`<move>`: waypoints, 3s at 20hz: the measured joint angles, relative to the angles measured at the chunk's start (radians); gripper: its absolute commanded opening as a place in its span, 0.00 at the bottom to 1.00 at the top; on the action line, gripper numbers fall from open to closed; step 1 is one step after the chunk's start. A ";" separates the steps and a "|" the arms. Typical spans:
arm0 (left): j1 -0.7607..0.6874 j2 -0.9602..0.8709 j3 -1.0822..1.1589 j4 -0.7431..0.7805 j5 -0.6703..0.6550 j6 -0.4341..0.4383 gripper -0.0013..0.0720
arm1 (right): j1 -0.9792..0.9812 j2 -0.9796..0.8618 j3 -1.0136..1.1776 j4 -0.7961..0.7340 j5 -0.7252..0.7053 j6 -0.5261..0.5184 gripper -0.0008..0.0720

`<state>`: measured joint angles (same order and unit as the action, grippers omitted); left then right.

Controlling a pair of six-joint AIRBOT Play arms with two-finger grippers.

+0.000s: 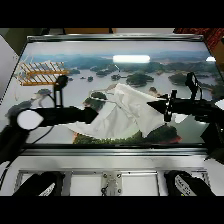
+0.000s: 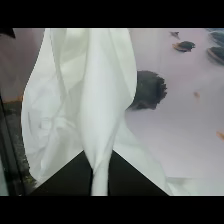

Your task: Fold the clothes and pants, and hang the long-sleeved shirts on hangers.

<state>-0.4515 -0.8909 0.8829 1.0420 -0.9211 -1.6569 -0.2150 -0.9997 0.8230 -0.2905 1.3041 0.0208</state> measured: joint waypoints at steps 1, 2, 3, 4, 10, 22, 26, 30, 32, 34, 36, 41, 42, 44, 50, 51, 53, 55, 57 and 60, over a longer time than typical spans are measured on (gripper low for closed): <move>-0.059 -0.038 0.000 0.003 0.058 -0.073 0.85 | 0.000 0.002 0.000 0.000 -0.004 0.004 0.03; -0.106 -0.072 0.000 0.004 0.110 -0.134 0.85 | 0.000 0.004 0.000 0.003 -0.007 0.006 0.03; -0.146 -0.104 0.000 0.006 0.156 -0.188 0.85 | 0.000 0.005 0.000 0.005 -0.009 0.006 0.03; -0.182 -0.134 0.001 0.006 0.203 -0.240 0.85 | 0.000 0.006 0.000 0.006 -0.011 0.007 0.03; -0.306 -0.234 0.002 0.009 0.391 -0.422 0.85 | 0.000 0.007 0.000 0.006 -0.018 0.010 0.03; -0.362 -0.396 0.095 0.010 0.449 -0.534 0.85 | 0.000 0.007 0.000 0.006 -0.018 0.010 0.03; -0.376 -0.444 0.138 0.015 0.383 -0.534 0.52 | 0.000 0.007 0.000 0.006 -0.018 0.010 0.03; -0.379 -0.457 0.150 0.045 0.357 -0.534 0.04 | 0.000 0.007 0.000 0.006 -0.018 0.010 0.03; -0.371 -0.459 0.152 0.055 0.351 -0.533 0.03 | 0.000 0.007 0.000 0.005 -0.018 0.017 0.03; -0.351 -0.456 0.153 0.060 0.341 -0.533 0.03 | 0.000 0.008 0.000 0.005 -0.018 0.039 0.03; -0.313 -0.434 0.154 0.084 0.313 -0.530 0.03 | -0.001 0.017 0.000 0.004 -0.019 0.071 0.03; -0.182 -0.322 0.154 0.239 0.138 -0.509 0.03 | -0.002 0.055 0.000 0.003 -0.018 0.154 0.03; -0.154 -0.297 0.152 0.261 0.102 -0.493 0.04 | -0.002 0.063 0.000 0.003 -0.018 0.172 0.03; -0.098 -0.241 0.138 0.287 0.040 -0.455 0.03 | -0.001 0.081 0.000 0.002 -0.014 0.213 0.03; -0.023 -0.099 0.044 0.311 -0.023 -0.397 0.03 | 0.000 0.154 0.000 -0.004 -0.001 0.335 0.03; -0.019 -0.087 0.031 0.313 -0.023 -0.394 0.04 | 0.000 0.168 0.000 -0.004 0.005 0.355 0.03; -0.015 -0.082 0.015 0.316 -0.022 -0.384 0.04 | 0.000 0.192 0.000 -0.005 0.019 0.391 0.03; -0.013 -0.103 0.023 0.317 -0.021 -0.372 0.03 | 0.000 0.214 0.000 -0.005 0.027 0.414 0.03; -0.010 -0.142 0.051 0.322 -0.019 -0.351 0.03 | 0.000 0.232 0.000 -0.005 0.032 0.428 0.03; 0.011 -0.203 0.099 0.335 -0.026 -0.334 0.04 | 0.000 0.254 0.000 -0.004 0.036 0.442 0.03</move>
<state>-0.4400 -1.0943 0.9817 1.3773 -0.9474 -1.9911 -0.2150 -0.7460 0.8230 -0.2943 1.3403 0.4625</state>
